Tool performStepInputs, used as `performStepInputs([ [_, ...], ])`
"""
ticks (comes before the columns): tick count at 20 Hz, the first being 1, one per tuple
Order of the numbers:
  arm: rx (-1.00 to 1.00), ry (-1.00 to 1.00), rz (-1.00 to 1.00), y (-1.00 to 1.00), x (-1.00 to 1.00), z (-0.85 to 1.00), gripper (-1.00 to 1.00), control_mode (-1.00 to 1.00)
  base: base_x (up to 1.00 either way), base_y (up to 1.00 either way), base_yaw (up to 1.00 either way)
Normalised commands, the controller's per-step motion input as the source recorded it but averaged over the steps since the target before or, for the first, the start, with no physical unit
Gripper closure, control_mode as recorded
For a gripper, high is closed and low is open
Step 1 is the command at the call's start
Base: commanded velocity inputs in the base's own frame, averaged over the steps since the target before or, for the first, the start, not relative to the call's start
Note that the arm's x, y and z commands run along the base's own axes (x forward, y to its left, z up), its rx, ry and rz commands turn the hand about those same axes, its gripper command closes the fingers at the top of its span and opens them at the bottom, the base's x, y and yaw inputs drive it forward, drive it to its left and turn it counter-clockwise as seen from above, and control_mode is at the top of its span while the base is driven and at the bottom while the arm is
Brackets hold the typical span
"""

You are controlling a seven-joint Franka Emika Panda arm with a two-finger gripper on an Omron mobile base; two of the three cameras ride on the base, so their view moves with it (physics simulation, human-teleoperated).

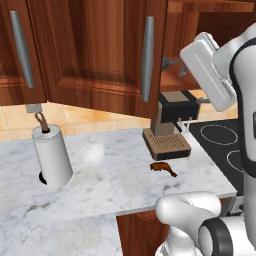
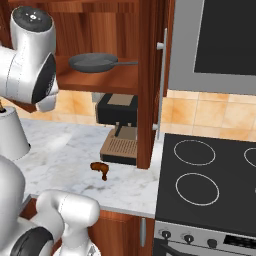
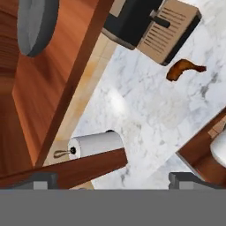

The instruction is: Retrieve the pan from the cabinet, then place the raw meat into the pan to avoid contamination.

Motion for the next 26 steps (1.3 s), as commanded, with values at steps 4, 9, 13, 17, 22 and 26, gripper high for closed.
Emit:
performStepInputs([
  [4,0.19,0.01,0.0,-0.04,0.34,-0.04,-1.0,-1.0,0.0,0.0,0.0],
  [9,0.18,0.05,0.03,0.0,0.37,0.0,-1.0,-1.0,0.0,0.0,0.0],
  [13,0.19,0.04,0.09,0.03,0.23,0.0,-1.0,-1.0,0.0,0.0,0.0],
  [17,0.18,0.06,0.2,0.25,0.01,0.0,-1.0,-1.0,0.0,0.0,0.0],
  [22,0.15,0.06,0.27,0.27,0.0,0.0,-1.0,-1.0,0.0,0.0,0.0],
  [26,0.13,0.05,0.27,0.24,0.0,0.0,-1.0,-1.0,0.0,0.0,0.0],
])
